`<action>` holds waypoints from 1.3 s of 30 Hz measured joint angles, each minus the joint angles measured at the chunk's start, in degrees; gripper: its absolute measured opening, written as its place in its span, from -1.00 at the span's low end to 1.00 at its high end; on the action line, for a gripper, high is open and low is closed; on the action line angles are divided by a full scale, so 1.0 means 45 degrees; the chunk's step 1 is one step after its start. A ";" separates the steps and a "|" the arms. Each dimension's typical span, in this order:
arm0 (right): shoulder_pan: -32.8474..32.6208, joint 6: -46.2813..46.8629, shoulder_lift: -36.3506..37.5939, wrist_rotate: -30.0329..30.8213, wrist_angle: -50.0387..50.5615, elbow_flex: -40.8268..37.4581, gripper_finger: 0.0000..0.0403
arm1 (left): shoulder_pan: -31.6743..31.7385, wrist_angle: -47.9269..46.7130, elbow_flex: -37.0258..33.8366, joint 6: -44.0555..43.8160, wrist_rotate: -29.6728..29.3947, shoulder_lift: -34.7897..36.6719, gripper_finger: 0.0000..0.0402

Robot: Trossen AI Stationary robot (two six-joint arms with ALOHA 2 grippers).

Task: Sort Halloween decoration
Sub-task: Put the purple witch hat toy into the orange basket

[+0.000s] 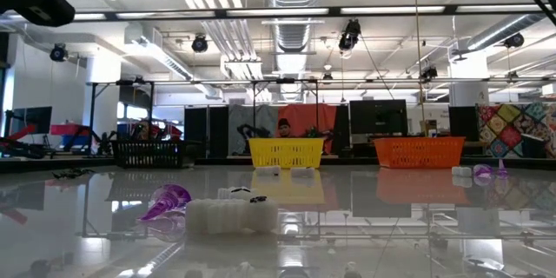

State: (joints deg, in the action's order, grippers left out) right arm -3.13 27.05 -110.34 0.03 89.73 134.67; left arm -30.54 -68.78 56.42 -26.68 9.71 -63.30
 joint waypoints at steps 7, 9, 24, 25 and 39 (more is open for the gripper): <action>-0.0423 -0.0112 -0.0002 -0.0004 0.0000 0.0000 -0.39 | -0.0202 0.0596 0.0000 -0.0262 0.0054 -0.0620 -0.29; -0.0508 0.0046 -0.0004 -0.0008 0.0000 0.0000 -0.39 | -0.0357 0.0631 0.0000 -0.0357 0.0054 -0.0822 -0.29; -0.1555 0.2727 -0.0005 0.0037 -0.0597 0.0005 -0.39 | -0.3420 0.2112 -0.0436 -0.0901 -0.0708 -0.2314 -0.29; -0.1648 0.2915 -0.0005 0.0039 -0.0650 0.0005 -0.39 | -0.3599 0.2505 -0.0660 -0.1065 -0.0708 -0.2352 -0.29; -0.2526 0.4302 -0.0005 0.0346 -0.1408 0.0005 -0.39 | -0.4616 0.5867 -0.3224 -0.2646 -0.0626 -0.2395 -0.29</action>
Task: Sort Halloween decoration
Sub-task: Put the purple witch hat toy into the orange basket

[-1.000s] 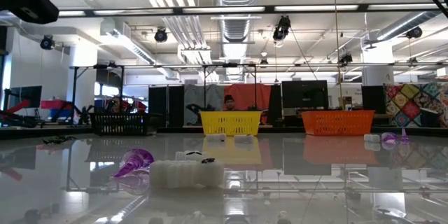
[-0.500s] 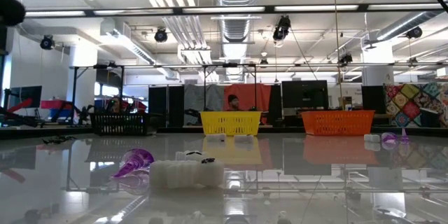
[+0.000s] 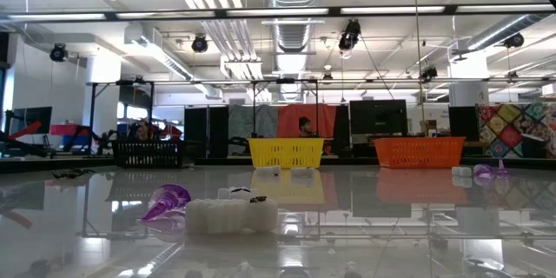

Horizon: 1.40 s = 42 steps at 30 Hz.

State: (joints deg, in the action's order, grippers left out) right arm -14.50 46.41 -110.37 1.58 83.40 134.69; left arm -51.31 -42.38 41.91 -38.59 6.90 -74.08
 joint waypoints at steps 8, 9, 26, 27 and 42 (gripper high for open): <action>-0.0063 0.0054 0.0000 0.0018 -0.0034 0.0000 -0.39 | 0.0000 0.0757 -0.0429 -0.0117 -0.0078 0.0005 -0.29; -0.0063 0.0054 0.0000 0.0023 -0.0035 0.0000 -0.39 | 0.0000 0.0905 -0.0522 -0.0117 -0.0087 0.0005 -0.29; -0.0058 0.0098 0.0000 0.0024 -0.0045 0.0000 -0.39 | 0.0029 0.2417 -0.1567 -0.0214 -0.0087 0.0010 -0.29; -0.0058 0.0098 0.0000 0.0020 -0.0045 0.0000 -0.39 | 0.0029 0.2440 -0.1578 -0.0214 -0.0087 0.0010 -0.29; -0.0058 0.0113 0.0000 0.0024 -0.0045 0.0000 -0.39 | 0.0029 0.3113 -0.2016 -0.0350 -0.0083 0.0015 -0.55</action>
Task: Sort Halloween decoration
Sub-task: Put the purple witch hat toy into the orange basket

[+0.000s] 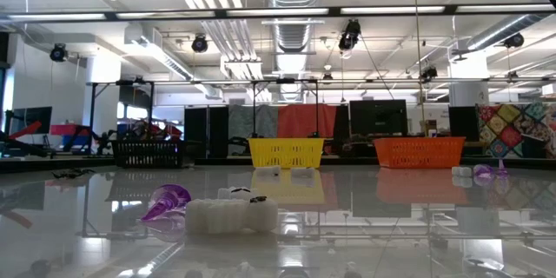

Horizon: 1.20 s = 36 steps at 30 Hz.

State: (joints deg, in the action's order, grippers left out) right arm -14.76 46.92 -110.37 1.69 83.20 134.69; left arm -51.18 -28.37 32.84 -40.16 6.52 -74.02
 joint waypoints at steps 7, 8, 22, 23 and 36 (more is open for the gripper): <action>0.0000 0.0005 0.0000 -0.0001 0.0000 0.0000 -0.39 | 0.0005 0.0041 -0.0114 -0.0059 0.0246 0.0000 -0.86; 0.0000 0.0005 0.0000 -0.0003 0.0000 0.0000 -0.39 | 0.0002 0.0044 -0.0158 -0.0126 0.0345 0.0000 -0.90; 0.0000 0.0015 0.0000 -0.0005 0.0000 0.0000 -0.39 | 0.0005 -0.0014 0.0050 -0.0414 0.0678 0.0000 -1.00; 0.0000 0.0015 0.0000 -0.0005 -0.0005 0.0000 -0.39 | 0.0000 -0.0011 0.0099 -0.0470 0.0764 0.0005 -1.00; -0.0056 0.0015 0.0000 -0.0025 0.0138 0.0000 -0.39 | 0.0600 -0.0642 0.1309 -0.0126 0.0425 0.1152 -1.00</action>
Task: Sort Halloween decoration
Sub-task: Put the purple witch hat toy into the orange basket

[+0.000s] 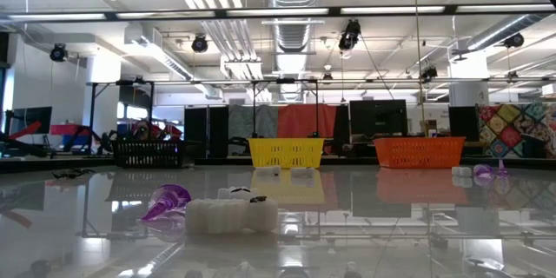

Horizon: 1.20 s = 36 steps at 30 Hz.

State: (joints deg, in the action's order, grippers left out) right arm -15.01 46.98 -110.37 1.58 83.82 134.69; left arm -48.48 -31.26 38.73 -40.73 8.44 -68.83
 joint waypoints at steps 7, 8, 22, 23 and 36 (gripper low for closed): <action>-0.0363 0.0558 0.0000 0.0071 0.1127 0.0000 -0.39 | 0.2075 -0.0767 0.0407 0.1534 -0.0110 0.1370 -1.00; -0.0429 0.0710 -0.0005 0.0269 0.1278 0.0000 -0.39 | 0.2427 -0.0773 0.0454 0.1798 -0.0113 0.1548 -1.00; -0.0550 0.2443 -0.0013 0.3436 0.1373 0.0000 -0.39 | 0.6338 -0.0772 0.1670 0.5101 -0.0139 0.2342 -1.00; -0.0517 0.2430 -0.0015 0.3653 0.1373 0.0000 -0.39 | 0.6545 -0.0786 0.1756 0.5271 -0.0139 0.2345 -1.00; 0.0459 -0.0996 -0.0005 0.4752 0.1378 0.0000 -0.42 | 1.0199 -0.0651 0.2379 0.8049 -0.0098 0.2258 -1.00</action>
State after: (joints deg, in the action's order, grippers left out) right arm -12.95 42.50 -110.39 22.96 90.02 134.69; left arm -2.58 -34.19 49.44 -4.51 8.00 -58.67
